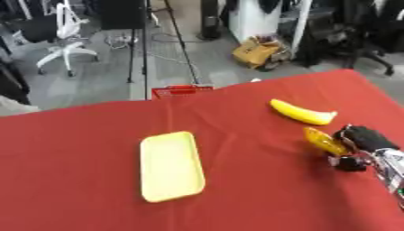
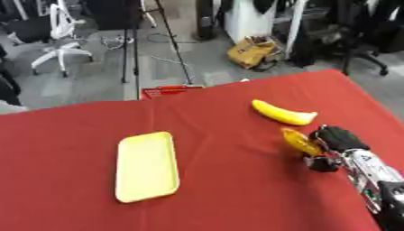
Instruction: Pick up objects on the table and place them in the box.
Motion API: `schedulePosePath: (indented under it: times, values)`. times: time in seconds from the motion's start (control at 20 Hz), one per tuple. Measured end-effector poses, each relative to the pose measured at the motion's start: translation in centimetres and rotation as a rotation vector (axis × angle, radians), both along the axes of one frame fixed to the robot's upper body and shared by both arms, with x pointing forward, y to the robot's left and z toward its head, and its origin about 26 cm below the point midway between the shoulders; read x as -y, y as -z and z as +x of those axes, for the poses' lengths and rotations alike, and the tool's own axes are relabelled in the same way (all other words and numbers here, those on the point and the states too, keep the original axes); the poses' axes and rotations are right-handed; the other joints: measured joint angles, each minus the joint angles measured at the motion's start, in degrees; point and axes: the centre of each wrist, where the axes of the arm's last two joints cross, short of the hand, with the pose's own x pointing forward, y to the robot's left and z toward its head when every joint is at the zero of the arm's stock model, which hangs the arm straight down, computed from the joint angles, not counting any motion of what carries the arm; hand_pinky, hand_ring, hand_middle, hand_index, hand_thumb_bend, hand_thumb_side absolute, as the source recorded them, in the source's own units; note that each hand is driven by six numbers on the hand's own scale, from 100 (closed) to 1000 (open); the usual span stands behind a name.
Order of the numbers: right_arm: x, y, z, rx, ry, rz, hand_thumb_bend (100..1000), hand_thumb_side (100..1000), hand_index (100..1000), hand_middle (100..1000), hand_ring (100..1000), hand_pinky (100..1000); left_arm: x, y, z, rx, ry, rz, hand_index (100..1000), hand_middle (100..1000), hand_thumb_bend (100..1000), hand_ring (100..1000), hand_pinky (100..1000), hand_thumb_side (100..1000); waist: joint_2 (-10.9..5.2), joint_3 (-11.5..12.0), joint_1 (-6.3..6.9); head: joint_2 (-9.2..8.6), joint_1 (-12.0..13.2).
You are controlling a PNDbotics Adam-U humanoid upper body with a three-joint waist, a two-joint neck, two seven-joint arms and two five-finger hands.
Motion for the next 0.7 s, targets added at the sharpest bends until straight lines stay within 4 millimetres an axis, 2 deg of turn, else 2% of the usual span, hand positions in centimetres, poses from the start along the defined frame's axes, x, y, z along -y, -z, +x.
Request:
schedulePosePath:
  times: [0.4, 0.7]
  values:
    - [-1.1, -1.2, -0.2, 0.069, -0.038, 0.085, 217, 316, 419, 329, 393, 337, 0.0, 0.0, 0.0, 0.0, 0.0, 0.0, 854, 848, 840, 778, 693, 994, 0.0, -0.1, 0.0, 0.0, -0.3]
    - [-3.6, -3.8, -0.3, 0.156, -0.133, 0.207, 233, 326, 418, 328, 393, 341, 0.0, 0.0, 0.0, 0.0, 0.0, 0.0, 854, 847, 839, 778, 693, 994, 0.0, -0.1, 0.0, 0.0, -0.4]
